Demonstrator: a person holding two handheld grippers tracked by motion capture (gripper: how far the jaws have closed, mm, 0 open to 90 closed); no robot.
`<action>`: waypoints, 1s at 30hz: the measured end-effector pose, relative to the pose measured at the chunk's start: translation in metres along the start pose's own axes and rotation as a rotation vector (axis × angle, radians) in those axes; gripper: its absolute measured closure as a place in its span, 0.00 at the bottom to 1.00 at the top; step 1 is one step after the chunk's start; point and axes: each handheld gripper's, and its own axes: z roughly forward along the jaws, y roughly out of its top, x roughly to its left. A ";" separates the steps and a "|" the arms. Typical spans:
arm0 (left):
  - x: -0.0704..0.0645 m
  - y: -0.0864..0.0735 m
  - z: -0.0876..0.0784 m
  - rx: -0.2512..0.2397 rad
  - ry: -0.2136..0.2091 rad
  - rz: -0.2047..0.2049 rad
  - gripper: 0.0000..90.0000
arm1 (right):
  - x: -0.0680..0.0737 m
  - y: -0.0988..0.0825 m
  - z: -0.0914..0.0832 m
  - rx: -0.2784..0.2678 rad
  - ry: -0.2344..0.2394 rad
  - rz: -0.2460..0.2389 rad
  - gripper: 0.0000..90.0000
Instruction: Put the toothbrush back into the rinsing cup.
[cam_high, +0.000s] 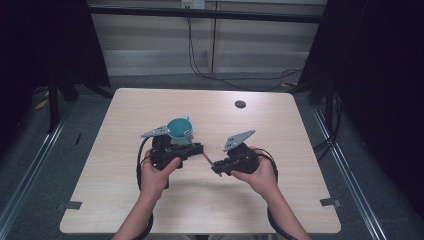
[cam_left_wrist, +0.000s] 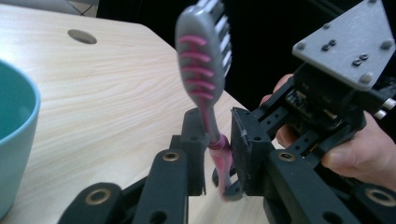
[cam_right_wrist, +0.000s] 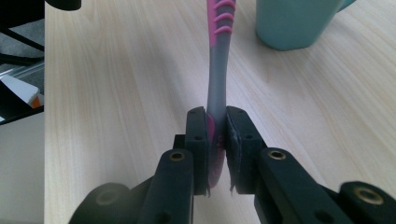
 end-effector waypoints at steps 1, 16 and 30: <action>-0.001 0.001 0.001 -0.001 -0.006 0.000 0.87 | 0.000 0.000 0.001 -0.001 0.001 0.001 0.89; -0.008 0.007 0.006 0.023 -0.009 0.022 0.91 | 0.002 0.000 0.008 -0.016 0.020 0.012 0.89; -0.007 0.007 0.007 0.028 -0.009 0.011 0.91 | 0.001 -0.002 0.011 -0.027 0.028 0.020 0.89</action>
